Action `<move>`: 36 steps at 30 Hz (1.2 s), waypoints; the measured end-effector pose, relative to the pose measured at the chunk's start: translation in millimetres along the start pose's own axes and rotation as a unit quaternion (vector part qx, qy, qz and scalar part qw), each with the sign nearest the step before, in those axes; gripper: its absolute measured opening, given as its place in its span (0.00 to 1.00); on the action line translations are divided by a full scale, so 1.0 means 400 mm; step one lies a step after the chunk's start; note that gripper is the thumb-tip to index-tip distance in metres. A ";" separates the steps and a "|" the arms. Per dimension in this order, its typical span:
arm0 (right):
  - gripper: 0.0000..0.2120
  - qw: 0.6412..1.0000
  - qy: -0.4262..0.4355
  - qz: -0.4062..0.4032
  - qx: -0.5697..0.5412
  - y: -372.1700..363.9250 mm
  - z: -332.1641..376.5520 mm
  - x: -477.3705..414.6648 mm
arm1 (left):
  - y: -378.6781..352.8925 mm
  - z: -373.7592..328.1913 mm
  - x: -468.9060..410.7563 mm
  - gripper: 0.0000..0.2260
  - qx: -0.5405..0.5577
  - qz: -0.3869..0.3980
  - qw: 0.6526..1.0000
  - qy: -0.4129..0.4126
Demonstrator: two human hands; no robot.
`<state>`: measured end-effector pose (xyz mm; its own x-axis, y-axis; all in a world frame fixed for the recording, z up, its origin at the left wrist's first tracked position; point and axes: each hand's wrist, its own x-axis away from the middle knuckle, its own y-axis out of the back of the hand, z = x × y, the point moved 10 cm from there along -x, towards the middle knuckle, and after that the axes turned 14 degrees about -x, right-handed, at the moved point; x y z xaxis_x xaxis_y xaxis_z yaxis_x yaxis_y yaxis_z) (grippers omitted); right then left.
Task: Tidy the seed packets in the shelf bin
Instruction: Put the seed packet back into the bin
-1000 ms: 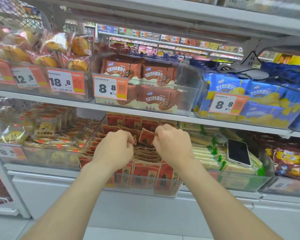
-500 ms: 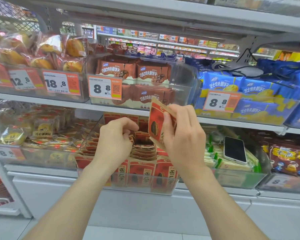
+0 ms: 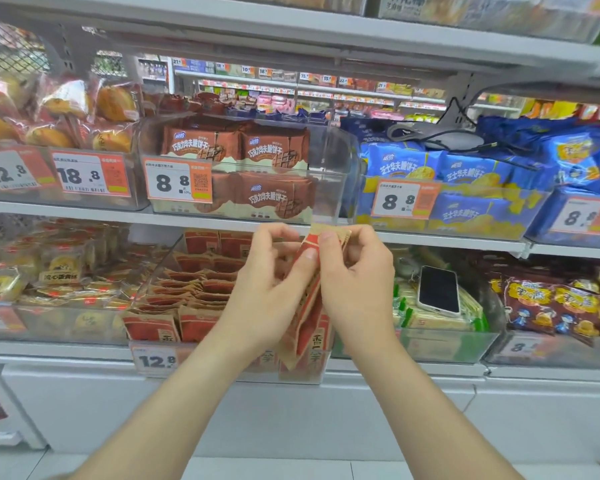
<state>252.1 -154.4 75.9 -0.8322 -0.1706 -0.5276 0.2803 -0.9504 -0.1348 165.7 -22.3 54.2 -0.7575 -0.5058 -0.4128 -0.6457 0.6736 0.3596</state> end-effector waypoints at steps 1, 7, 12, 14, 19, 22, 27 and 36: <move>0.11 0.999 -0.040 -0.003 -0.032 -0.002 -0.024 0.001 | -0.016 -0.001 0.004 0.06 -0.019 0.016 1.000 -0.006; 0.17 0.961 -0.180 0.090 -0.190 -0.071 -0.071 0.049 | -0.018 0.012 0.008 0.07 0.042 0.023 0.998 0.045; 0.11 0.965 -0.153 0.143 -0.159 -0.086 -0.068 0.078 | -0.003 0.025 0.024 0.15 0.063 0.029 0.996 0.060; 0.11 0.962 -0.166 0.123 -0.177 -0.084 -0.077 0.084 | -0.015 0.021 0.036 0.18 0.090 0.045 0.994 0.053; 0.12 0.977 -0.126 0.097 -0.142 -0.089 -0.081 0.081 | -0.024 0.032 0.039 0.07 0.132 0.056 0.988 0.063; 0.12 0.987 -0.090 0.083 -0.106 -0.089 -0.078 0.077 | -0.019 0.055 0.034 0.06 0.196 0.037 0.974 0.107; 0.13 0.990 -0.066 0.073 -0.098 -0.088 -0.065 0.065 | -0.034 0.069 0.063 0.09 0.248 0.065 0.958 0.126; 0.14 0.950 -0.145 0.261 -0.093 -0.152 -0.075 0.099 | 0.044 0.098 0.042 0.12 0.315 -0.059 0.930 0.179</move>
<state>216.6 -95.5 38.2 -0.6462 -0.6959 -0.3134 0.7480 -0.6589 -0.0796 145.2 2.3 20.6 -0.7415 -0.6670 -0.0727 -0.6270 0.7274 -0.2787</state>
